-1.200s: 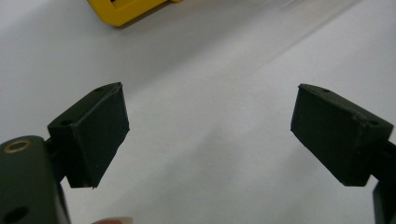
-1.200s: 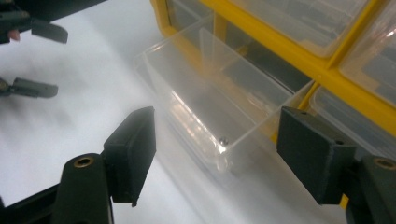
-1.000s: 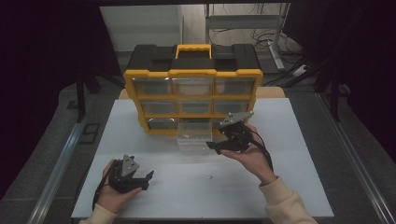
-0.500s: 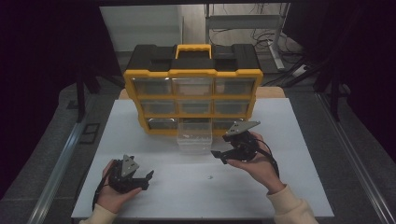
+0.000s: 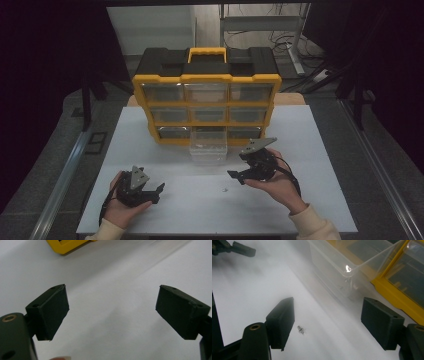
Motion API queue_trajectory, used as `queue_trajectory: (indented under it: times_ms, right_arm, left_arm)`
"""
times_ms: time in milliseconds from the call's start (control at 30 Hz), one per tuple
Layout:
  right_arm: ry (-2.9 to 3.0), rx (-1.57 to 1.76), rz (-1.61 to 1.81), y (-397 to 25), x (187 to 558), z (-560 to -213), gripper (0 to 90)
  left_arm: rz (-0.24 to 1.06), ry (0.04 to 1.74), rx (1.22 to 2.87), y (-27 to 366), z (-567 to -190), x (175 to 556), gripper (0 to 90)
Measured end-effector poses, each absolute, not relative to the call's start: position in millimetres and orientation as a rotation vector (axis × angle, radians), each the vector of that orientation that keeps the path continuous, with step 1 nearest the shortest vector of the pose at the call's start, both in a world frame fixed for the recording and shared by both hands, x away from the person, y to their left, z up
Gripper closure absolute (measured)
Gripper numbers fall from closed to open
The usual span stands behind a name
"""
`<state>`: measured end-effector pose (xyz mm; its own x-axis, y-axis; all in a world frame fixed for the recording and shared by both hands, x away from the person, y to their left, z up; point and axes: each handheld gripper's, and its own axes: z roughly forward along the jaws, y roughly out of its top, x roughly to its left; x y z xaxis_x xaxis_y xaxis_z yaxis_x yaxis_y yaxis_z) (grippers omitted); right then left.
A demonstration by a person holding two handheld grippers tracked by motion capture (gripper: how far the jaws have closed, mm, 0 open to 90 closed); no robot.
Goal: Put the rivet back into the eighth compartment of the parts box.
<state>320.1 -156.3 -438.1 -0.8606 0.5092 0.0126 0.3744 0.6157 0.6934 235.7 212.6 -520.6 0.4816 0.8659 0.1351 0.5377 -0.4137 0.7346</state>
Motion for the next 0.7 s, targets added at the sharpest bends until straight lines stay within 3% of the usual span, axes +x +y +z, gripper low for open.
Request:
queue_trajectory:
  times_ms: [700]
  right_arm:
    - [2.727, 0.689, 1.019, -142.6, 317.9, -453.6, 29.3]
  left_arm:
    - [0.678, 1.146, 2.118, 212.6, -520.7, 236.0, 11.9]
